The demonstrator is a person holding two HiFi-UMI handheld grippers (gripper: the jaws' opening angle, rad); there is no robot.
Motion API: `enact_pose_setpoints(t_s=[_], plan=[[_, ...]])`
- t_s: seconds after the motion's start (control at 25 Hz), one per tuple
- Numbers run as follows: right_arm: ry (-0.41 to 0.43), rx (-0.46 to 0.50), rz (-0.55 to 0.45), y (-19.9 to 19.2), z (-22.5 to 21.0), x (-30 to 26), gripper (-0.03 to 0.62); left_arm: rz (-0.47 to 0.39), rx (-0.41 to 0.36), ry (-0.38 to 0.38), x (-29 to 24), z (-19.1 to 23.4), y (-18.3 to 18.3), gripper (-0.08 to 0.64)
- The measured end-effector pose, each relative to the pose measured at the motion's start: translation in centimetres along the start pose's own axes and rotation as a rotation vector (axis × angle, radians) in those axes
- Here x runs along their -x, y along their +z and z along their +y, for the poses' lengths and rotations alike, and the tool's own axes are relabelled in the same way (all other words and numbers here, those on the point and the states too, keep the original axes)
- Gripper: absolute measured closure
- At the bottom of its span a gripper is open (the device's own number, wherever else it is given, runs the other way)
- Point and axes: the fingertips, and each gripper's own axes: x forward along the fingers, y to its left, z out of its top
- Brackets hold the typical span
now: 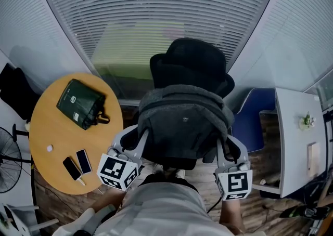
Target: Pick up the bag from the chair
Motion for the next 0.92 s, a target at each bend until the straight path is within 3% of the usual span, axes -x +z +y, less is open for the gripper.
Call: enact_pose_setpoints(t_s=[0.92], plan=[[-0.003,-0.010,-0.005,0.4,-0.7,-0.8,0.541,0.005,0.018,0.000,-1.1,0.3,0.1,0.502]])
